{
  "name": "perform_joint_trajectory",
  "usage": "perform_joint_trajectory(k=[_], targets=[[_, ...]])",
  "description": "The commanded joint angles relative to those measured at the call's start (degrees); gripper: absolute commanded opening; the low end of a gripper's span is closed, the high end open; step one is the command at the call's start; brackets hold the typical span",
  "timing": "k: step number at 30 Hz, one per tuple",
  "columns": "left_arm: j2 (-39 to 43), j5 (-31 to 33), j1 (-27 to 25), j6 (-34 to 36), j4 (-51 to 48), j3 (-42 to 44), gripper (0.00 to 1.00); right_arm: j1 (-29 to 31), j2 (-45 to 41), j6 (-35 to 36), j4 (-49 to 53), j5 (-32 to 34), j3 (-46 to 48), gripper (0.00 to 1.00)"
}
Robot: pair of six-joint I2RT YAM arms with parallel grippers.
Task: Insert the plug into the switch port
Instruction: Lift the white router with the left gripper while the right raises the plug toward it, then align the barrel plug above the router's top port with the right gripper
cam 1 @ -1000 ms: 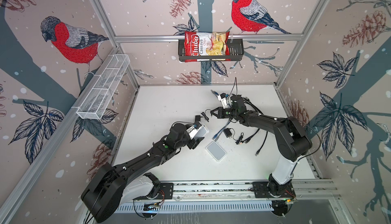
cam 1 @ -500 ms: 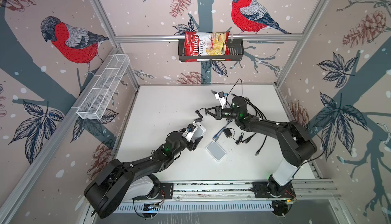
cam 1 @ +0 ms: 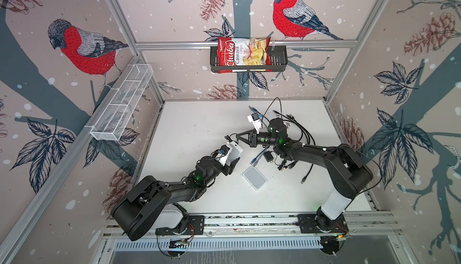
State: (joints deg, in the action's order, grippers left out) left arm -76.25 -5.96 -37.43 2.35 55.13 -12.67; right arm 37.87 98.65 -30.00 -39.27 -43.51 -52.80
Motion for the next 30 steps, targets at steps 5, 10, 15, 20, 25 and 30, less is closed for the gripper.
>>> perform_joint_trajectory(k=[5, 10, 15, 20, 25, 30], targets=[[0.2, 0.0, 0.0, -0.8, 5.9, 0.3, 0.64, 1.2, -0.8, 3.0, 0.4, 0.8, 0.3, 0.02], [-0.4, 0.1, 0.0, -0.9, 7.9, 0.3, 0.64, 1.9, -0.6, 3.4, 0.7, 1.0, 0.2, 0.02], [-1.8, -0.9, 0.0, -2.3, 11.8, 0.9, 0.64, 2.0, -0.7, 3.2, -0.1, 2.1, 0.8, 0.02], [-3.4, -1.3, 0.0, -5.1, 13.8, 0.0, 0.64, 2.3, -1.3, 3.6, -0.9, 3.2, 1.4, 0.01], [-3.3, -1.9, 0.0, -7.7, 15.3, -0.5, 0.64, 2.6, -2.4, 5.0, -0.5, 5.8, 2.2, 0.01], [-2.3, -2.4, 0.0, -8.6, 14.2, -1.1, 0.64, 3.3, -3.2, 6.8, -0.1, 8.0, 2.4, 0.01]])
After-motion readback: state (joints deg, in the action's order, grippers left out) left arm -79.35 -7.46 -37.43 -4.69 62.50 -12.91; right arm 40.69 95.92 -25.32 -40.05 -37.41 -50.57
